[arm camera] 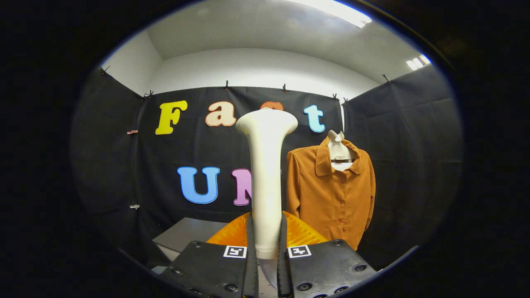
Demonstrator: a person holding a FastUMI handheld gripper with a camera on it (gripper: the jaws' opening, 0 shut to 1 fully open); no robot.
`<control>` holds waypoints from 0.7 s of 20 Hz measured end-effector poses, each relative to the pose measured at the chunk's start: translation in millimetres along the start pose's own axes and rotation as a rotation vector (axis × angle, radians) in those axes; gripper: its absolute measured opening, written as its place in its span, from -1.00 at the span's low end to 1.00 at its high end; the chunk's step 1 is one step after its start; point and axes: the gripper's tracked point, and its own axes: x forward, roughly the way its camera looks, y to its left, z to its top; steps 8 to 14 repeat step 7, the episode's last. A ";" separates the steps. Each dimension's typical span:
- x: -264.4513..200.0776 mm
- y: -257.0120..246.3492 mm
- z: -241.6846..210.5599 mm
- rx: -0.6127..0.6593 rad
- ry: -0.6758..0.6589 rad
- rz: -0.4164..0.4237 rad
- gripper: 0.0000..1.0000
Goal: Iron the clothes twice with a garment steamer, once on the left side and once on the right side.
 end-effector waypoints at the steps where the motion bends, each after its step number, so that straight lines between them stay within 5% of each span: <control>1: -0.2 -0.1 0.0 -0.002 0.001 0.001 -0.58; 14: -2.7 -1.5 0.2 0.004 0.005 -0.001 -0.57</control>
